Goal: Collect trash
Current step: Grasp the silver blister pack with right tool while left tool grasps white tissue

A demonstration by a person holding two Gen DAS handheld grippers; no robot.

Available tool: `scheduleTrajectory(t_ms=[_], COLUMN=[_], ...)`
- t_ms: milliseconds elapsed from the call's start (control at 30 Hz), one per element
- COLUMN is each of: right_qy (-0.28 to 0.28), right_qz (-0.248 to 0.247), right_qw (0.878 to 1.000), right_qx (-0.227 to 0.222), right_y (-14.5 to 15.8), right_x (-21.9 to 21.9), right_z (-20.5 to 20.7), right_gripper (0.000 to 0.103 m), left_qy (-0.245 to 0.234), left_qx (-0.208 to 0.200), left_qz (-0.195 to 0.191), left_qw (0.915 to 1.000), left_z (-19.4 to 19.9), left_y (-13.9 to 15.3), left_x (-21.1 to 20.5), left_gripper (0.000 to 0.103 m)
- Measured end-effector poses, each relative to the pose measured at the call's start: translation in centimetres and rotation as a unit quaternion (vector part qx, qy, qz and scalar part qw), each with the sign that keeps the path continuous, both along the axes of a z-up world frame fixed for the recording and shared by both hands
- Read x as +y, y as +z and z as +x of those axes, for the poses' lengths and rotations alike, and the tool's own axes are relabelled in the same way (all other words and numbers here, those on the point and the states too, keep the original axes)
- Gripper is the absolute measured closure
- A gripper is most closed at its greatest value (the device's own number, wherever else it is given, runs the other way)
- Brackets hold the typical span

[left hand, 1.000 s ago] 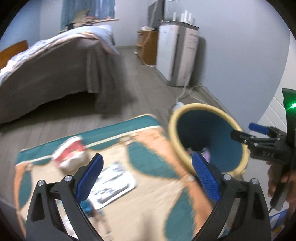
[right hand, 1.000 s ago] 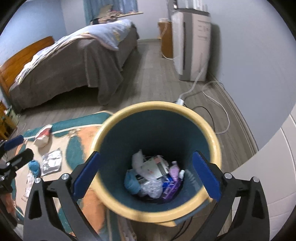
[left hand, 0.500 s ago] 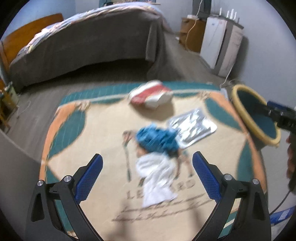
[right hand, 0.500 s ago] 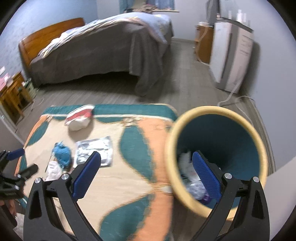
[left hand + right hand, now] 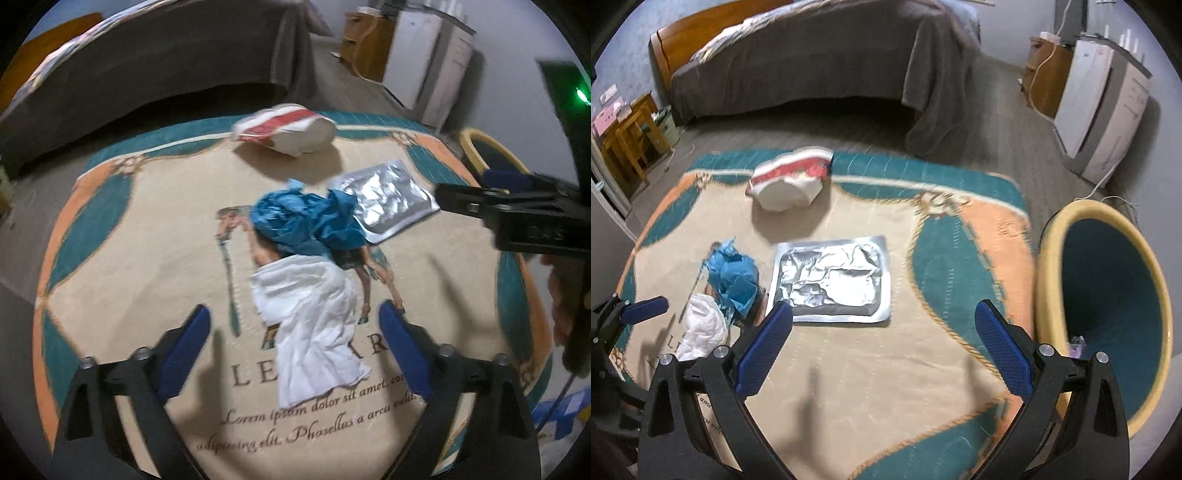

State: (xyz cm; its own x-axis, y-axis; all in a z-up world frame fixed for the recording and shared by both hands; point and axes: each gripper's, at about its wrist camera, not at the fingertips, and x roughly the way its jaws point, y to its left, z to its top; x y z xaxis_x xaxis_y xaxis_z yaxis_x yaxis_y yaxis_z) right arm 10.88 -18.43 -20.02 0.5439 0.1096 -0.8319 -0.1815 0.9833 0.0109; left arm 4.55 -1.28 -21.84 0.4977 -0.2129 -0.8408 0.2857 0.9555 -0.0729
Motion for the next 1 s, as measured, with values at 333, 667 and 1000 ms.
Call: scheduleTrajectory(t_ms=[333, 667, 1000], right_qy=[0.031, 0.034, 0.029], right_qz=[0.024, -0.022, -0.025], right_qw=[0.999, 0.998, 0.999], right_qx=[0.034, 0.040, 0.020], right_y=[-2.1, -3.7, -3.0], right_x=[3.3, 5.2, 4.5], right_z=[2.1, 3.0, 2.2], right_gripper=[0.006, 0.006, 0.009], left_qy=[-0.009, 0.004, 0.000], left_qx=[-0.011, -0.020, -0.030], left_qz=[-0.001, -0.007, -0.006], left_qw=[0.9999, 0.9998, 0.9995], left_z=[1.0, 1.6, 1.3], left_y=[0.0, 0.5, 1.3], left_x=[1.7, 3.0, 2.5], left_gripper=[0.074, 0.083, 0.083])
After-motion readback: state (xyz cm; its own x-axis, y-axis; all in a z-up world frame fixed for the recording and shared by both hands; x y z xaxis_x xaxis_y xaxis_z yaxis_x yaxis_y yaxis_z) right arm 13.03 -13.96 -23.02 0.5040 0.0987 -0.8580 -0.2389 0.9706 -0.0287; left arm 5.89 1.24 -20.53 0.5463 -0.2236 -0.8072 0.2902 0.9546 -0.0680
